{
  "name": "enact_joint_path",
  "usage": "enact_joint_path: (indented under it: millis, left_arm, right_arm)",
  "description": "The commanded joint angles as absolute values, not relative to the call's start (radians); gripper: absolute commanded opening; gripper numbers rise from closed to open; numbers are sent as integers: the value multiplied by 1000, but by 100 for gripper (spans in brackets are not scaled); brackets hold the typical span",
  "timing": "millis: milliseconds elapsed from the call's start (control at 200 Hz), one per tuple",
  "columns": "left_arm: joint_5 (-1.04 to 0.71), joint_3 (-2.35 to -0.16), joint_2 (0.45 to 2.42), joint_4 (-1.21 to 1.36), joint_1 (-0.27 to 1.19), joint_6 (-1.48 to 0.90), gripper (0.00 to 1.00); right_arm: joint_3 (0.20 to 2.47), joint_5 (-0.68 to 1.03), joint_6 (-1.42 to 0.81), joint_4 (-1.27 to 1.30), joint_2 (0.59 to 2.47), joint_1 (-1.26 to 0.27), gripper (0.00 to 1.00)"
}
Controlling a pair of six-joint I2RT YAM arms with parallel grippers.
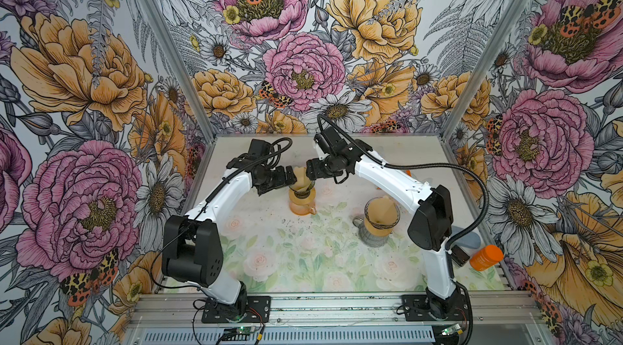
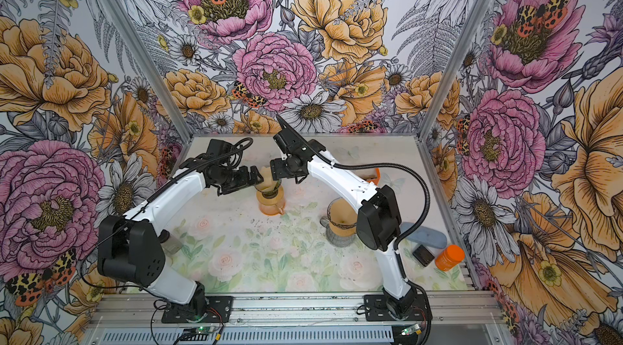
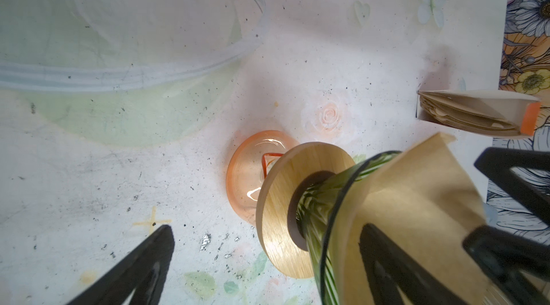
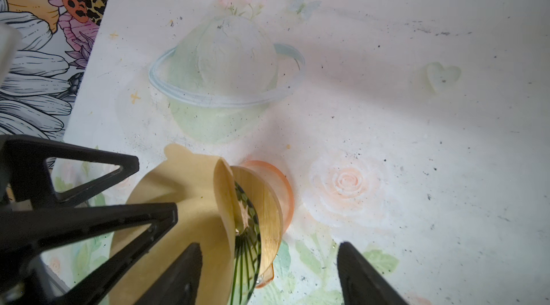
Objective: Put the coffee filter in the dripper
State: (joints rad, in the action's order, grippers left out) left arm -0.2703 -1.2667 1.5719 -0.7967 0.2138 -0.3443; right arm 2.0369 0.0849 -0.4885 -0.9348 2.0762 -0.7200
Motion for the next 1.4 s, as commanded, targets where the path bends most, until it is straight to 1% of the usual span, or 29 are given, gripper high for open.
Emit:
enact_joint_path:
  millis: [0, 360, 826, 1396]
  left_arm:
    - [-276, -1296, 1606, -794, 209, -319, 99]
    - [-241, -1319, 1659, -794, 210, -300, 99]
    - [-227, -1281, 1649, -794, 214, -304, 99]
    - [-338, -1306, 1596, -792, 192, -318, 99]
  right_arm:
    - [2077, 109, -488, -928, 2106, -716, 74]
    - [2069, 127, -485, -930, 2152, -713, 74]
    - [2036, 145, -482, -930, 2171, -716, 74]
    - [2038, 142, -479, -931, 2140, -718, 74]
